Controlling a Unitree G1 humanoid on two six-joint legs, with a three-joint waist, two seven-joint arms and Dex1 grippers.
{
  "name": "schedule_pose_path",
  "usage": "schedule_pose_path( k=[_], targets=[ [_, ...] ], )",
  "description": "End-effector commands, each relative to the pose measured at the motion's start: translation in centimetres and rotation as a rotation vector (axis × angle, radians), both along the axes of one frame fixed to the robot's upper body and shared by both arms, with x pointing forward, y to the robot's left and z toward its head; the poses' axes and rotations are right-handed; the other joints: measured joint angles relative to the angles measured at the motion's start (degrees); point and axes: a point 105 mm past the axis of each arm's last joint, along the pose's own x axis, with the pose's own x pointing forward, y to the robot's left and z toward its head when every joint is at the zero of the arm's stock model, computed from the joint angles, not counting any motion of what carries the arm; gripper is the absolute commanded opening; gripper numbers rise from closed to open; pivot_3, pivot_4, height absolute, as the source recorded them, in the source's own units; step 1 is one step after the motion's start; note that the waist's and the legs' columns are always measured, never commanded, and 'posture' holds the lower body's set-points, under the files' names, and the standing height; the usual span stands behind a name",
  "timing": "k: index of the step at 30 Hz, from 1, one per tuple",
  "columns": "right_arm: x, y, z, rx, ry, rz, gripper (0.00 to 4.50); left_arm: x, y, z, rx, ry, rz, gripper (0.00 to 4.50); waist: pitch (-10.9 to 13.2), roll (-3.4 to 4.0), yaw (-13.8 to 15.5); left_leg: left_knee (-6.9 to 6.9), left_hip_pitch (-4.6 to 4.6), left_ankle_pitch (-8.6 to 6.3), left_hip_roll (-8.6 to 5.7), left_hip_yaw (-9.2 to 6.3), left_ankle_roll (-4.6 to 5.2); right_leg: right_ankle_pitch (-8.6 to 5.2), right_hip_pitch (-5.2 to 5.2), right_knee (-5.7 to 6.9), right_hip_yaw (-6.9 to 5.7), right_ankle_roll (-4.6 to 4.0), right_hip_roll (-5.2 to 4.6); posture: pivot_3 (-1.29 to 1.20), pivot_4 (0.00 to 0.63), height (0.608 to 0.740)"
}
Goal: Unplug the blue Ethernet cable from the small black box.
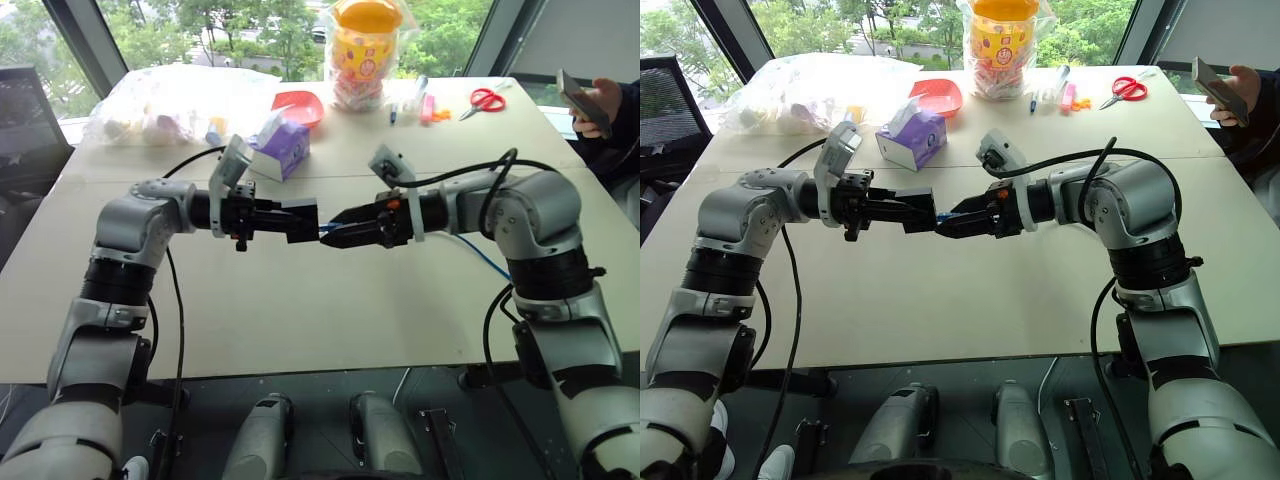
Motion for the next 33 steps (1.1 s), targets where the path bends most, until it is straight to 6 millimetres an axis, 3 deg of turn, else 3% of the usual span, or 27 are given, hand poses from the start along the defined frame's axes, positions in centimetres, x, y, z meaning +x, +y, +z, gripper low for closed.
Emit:
schedule_pose_path(
  k=[1, 25, 28, 33],
  targets=[
    [-0.2, 0.4, 1.3, 0.013, -0.044, 0.029, 1.06, -0.5, 0.0, 1.1, -0.015, -0.052, -0.030, 0.51, 0.00, 0.00, 0.00, 0.00, 0.00, 0.00, 0.00, 0.00, 0.00, 0.00, 0.00, 0.00, 0.00, 0.00, 0.00, 0.00, 0.150, 0.740],
    [-1.3, 1.5, 0.3, -0.138, -0.059, 0.159, 1.06, -1.4, -0.9, -0.1, 0.028, -0.061, -0.103, 0.51, 0.00, 0.00, 0.02, 0.01, -0.02, 0.00, 0.00, -0.01, 0.00, -0.01, -0.01, -0.01, -0.01, -0.01, 0.00, 0.00, 0.150, 0.740],
    [-1.3, 1.6, 0.1, -0.146, -0.062, 0.166, 0.17, -1.4, -0.9, -0.1, 0.030, -0.063, -0.110, 0.51, 0.00, 0.00, 0.02, 0.01, -0.02, 0.00, 0.01, -0.01, 0.00, -0.01, -0.01, -0.01, -0.01, -0.01, 0.01, 0.00, 0.150, 0.740],
    [-1.3, 2.0, 0.1, -0.148, -0.064, 0.175, 0.07, -1.7, -1.0, -0.3, 0.042, -0.062, -0.125, 0.51, 0.00, 0.00, 0.02, 0.01, -0.02, 0.00, 0.01, -0.01, 0.00, -0.01, -0.01, 0.00, -0.01, -0.01, 0.01, 0.00, 0.150, 0.740]
  ],
)
